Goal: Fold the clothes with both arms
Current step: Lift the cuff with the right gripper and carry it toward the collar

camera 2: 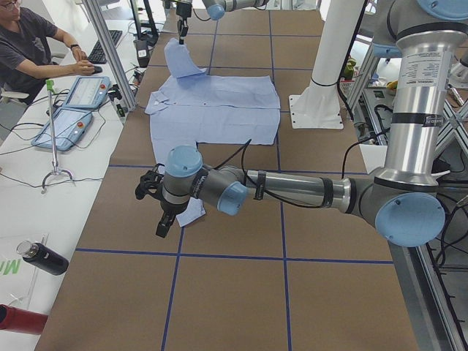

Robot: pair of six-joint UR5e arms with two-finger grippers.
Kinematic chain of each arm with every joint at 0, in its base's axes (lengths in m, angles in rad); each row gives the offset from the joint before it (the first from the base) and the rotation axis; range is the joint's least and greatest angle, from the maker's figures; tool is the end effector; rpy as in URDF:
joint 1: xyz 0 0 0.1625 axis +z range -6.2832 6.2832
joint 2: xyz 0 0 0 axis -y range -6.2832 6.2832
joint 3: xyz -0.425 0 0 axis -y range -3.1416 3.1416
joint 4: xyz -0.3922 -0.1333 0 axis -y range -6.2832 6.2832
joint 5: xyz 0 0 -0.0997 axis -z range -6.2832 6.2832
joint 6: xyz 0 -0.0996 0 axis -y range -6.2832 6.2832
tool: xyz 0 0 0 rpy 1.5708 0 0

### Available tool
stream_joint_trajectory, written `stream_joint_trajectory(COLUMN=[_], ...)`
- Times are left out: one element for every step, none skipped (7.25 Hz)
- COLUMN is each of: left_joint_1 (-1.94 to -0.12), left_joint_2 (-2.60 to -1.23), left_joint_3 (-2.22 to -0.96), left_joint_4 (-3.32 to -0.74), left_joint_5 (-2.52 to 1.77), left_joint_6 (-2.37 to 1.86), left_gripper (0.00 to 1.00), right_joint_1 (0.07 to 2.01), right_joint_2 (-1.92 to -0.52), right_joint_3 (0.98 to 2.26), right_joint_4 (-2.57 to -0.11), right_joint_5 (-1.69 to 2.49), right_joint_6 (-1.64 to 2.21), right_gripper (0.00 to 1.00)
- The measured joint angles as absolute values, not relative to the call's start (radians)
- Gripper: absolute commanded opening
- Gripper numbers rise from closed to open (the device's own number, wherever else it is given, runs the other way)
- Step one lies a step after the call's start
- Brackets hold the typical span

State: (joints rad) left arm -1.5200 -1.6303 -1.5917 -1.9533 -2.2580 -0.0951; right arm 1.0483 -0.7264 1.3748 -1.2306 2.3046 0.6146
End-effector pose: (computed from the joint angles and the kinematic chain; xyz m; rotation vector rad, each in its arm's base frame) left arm -0.0426 -0.5427 0.5796 0.3939 0.7049 0.1171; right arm -0.3150 -0.6805 0.1653 0.4312 -1.0710 -0.2806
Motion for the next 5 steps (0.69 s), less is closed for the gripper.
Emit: stream_joint_trajectory(left_joint_1=[-1.520,-1.520,-1.520,-1.520,-1.520], left_joint_2=[-1.631,-1.631,-1.631,-1.631,-1.631], left_joint_3=[-1.592,-1.592,-1.592,-1.592,-1.592], left_joint_4=[-1.953,-1.953,-1.953,-1.953,-1.953], left_joint_5=[-2.258,-2.258,-2.258,-2.258,-2.258], left_joint_6=[-0.095,-0.095,-0.095,-0.095,-0.095], left_gripper=[1.00,1.00,1.00,1.00,1.00], right_joint_1=[1.032,1.015,0.998,0.980,0.959], right_joint_2=[-0.681,-0.645,-0.618,-0.602,-0.595], right_joint_3=[1.330,1.295,1.267,1.253,1.245], right_joint_4=[-1.230,-1.229,-1.228,-1.227,-1.226], right_joint_5=[2.280,2.252,2.229,2.204,2.179], right_joint_6=[0.618,0.621,0.623,0.624,0.625], right_gripper=[0.00,0.00,0.00,0.00,0.00])
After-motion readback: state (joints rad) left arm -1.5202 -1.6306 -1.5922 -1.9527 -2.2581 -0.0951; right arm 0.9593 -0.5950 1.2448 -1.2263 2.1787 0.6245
